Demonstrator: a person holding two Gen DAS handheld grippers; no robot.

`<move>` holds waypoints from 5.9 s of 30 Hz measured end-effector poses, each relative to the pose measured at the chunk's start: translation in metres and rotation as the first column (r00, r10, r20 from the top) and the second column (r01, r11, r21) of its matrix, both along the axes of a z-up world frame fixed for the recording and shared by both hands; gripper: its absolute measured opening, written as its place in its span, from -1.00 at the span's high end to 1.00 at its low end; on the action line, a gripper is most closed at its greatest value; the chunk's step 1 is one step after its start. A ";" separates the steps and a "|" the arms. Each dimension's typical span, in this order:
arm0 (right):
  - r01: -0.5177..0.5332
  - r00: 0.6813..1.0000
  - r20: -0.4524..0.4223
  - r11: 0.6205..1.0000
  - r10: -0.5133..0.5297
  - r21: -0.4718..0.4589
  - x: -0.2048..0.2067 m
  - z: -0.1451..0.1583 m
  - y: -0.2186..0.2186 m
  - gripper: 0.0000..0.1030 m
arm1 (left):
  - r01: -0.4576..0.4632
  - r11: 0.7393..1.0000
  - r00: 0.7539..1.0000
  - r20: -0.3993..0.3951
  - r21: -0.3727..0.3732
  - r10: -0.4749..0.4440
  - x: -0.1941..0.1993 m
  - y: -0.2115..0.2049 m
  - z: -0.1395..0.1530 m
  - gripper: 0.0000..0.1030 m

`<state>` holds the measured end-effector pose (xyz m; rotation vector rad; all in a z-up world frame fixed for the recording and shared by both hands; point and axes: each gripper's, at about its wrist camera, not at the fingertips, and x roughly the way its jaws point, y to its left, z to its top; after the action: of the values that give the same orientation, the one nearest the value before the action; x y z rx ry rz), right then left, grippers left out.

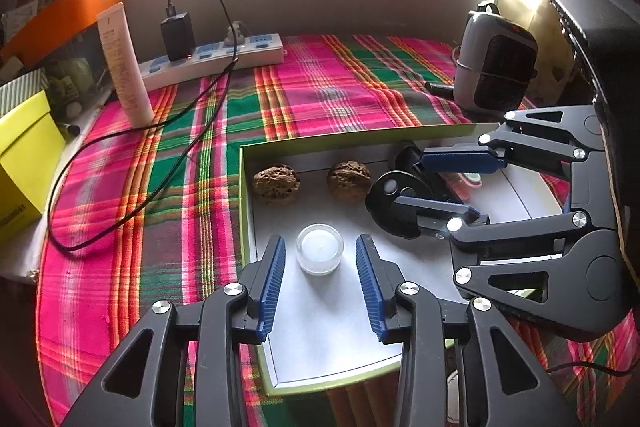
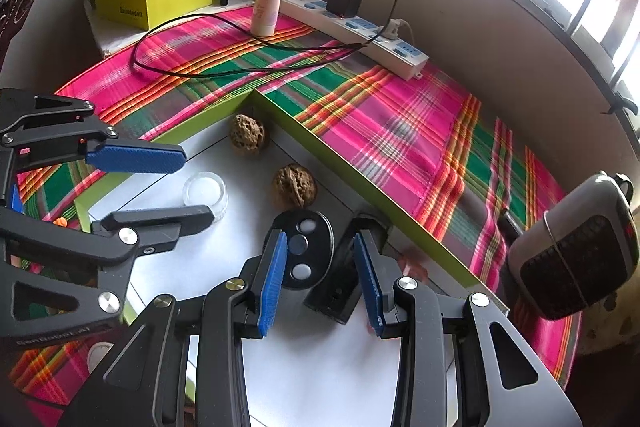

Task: Organize objects
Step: 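Open left gripper releasing the jar while right gripper releases the black disc in the tray, then withdraw both grippers from the tray toward the larger white-lidded jar, then close left gripper on the larger white-lidded green jar and lift it, then close right gripper on the pink clip while left gripper holds the green jar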

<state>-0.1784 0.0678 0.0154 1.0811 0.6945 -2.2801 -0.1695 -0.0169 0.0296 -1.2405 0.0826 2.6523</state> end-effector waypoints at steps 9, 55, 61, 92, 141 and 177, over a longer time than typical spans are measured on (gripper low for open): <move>0.032 0.999 -0.002 0.999 -0.032 -0.040 0.014 0.006 0.006 0.29 | -0.012 1.000 1.000 -0.023 0.007 0.012 0.013 -0.002 0.009 0.31; 0.284 0.957 0.013 0.922 -0.291 -0.261 0.121 0.016 0.070 0.29 | 0.024 0.985 1.000 -0.010 0.173 -0.023 0.100 0.000 0.011 0.17; 0.316 0.947 0.037 0.907 -0.318 -0.279 0.126 0.010 0.080 0.29 | 0.052 0.983 0.999 0.007 0.176 -0.054 0.101 0.011 0.006 0.14; 0.346 0.938 0.082 0.890 -0.337 -0.296 0.135 0.001 0.078 0.29 | 0.013 0.988 0.999 0.033 0.151 -0.019 0.089 0.019 -0.011 0.36; 0.543 0.839 0.147 0.788 -0.524 -0.289 0.127 -0.011 0.061 0.15 | -0.097 0.965 0.995 0.060 0.244 0.084 0.114 -0.068 -0.017 0.38; 0.660 0.750 0.175 0.701 -0.638 -0.269 0.109 -0.018 0.046 0.15 | -0.085 0.964 0.995 0.069 0.252 0.070 0.116 -0.067 -0.023 0.39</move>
<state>-0.0690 0.1135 -0.0021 1.3861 -0.1464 -2.7826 -0.0531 -0.0844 0.0067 -1.2565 -0.3133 2.5849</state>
